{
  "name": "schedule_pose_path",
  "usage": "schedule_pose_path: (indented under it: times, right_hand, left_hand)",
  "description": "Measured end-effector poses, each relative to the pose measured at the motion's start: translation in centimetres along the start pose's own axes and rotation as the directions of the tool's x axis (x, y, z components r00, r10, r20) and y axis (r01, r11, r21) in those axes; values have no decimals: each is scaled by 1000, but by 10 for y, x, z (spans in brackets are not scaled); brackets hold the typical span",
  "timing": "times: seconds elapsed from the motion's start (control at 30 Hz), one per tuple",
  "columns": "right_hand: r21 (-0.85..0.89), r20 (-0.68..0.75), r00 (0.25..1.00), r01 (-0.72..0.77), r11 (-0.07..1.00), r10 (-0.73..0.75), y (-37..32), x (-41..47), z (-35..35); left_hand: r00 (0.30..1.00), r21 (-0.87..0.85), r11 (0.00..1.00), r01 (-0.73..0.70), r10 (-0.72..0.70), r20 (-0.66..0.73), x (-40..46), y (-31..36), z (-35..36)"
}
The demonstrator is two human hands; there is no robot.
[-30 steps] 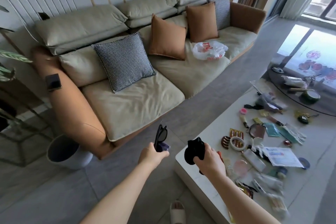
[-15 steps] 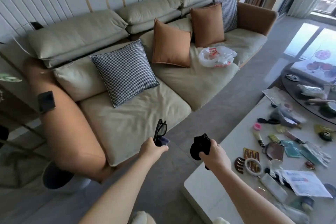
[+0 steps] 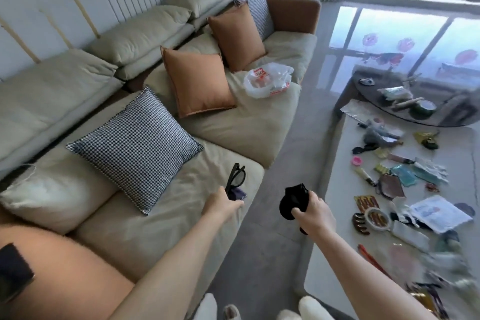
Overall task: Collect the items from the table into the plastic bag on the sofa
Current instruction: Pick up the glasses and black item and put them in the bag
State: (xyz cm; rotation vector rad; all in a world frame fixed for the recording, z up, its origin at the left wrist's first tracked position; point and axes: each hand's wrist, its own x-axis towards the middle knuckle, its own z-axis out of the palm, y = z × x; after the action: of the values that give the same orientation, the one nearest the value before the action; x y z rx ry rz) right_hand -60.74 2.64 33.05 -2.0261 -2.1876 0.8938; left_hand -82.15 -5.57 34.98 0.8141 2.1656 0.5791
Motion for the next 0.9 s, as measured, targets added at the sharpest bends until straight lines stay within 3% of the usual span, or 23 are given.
schedule_pose_path:
  times: [0.43, 0.9]
  right_hand:
    - [76, -106, 979, -164, 983, 172, 6, 90, -39]
    - [172, -61, 976, -197, 965, 210, 9, 236, -97]
  left_hand:
    - [963, 28, 984, -174, 164, 213, 100, 101, 25]
    - [960, -52, 995, -89, 99, 262, 218, 218, 64]
